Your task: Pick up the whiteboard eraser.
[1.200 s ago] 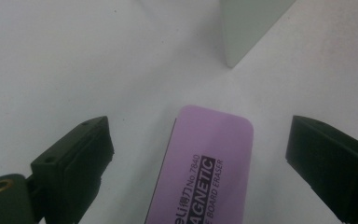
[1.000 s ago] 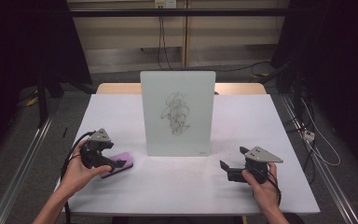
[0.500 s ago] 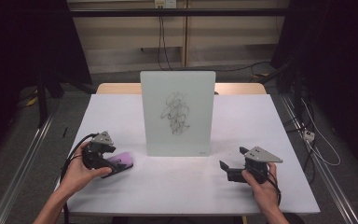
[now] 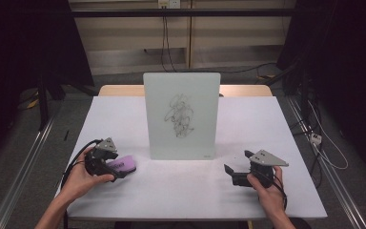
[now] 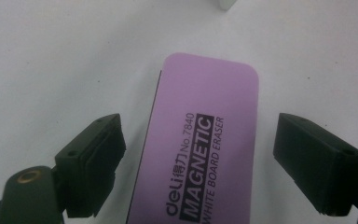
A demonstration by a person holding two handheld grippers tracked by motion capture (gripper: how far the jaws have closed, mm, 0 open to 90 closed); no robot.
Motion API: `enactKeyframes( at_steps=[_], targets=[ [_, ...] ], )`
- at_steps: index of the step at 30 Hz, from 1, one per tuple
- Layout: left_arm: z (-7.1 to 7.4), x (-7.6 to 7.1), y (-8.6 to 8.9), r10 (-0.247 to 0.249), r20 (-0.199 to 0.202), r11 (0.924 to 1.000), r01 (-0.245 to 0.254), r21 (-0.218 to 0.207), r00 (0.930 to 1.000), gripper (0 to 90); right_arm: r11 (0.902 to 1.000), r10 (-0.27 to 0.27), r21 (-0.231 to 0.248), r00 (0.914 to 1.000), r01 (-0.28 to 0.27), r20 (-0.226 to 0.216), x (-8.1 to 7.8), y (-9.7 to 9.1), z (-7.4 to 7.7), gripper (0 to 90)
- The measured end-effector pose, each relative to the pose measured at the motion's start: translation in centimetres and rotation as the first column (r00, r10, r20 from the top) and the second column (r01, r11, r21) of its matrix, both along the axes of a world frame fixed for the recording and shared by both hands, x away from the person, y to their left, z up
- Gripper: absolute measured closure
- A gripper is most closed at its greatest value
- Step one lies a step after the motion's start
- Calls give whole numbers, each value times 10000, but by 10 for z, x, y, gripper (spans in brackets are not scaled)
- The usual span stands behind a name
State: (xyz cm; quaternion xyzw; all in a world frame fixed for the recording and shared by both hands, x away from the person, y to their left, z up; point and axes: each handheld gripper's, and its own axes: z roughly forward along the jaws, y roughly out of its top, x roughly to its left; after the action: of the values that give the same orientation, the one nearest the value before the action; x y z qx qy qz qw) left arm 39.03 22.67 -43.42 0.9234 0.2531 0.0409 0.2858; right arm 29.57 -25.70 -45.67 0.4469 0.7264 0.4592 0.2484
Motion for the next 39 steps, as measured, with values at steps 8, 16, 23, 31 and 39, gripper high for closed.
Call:
enactKeyframes(
  at_steps=[8, 16, 23, 31, 39],
  targets=[
    [-3, -1, -1, -53, 54, 9998, 52, 173, 10000, 195, 10000, 7, 0, 10000, -7, -18, 0, 0, 0, 62],
    [-4, -2, -2, -140, 91, 9997, 138, 181, 9999, 242, 10000, 17, -11, 10000, -17, -18, 0, 0, 0, 62],
    [-1, -2, 3, -205, 187, 9997, 203, 120, 9996, 317, 10000, 27, -6, 10000, -27, -18, 0, 0, 0, 62],
    [0, -3, 3, -218, 254, 9995, 212, 248, 9994, 379, 10000, 24, -13, 10000, -24, -35, 0, 0, 0, 62],
    [2, -2, 4, -81, 230, 9994, 74, 324, 9997, 398, 10000, 23, 2, 10000, -23, -25, 0, 0, 0, 62]
  ],
)
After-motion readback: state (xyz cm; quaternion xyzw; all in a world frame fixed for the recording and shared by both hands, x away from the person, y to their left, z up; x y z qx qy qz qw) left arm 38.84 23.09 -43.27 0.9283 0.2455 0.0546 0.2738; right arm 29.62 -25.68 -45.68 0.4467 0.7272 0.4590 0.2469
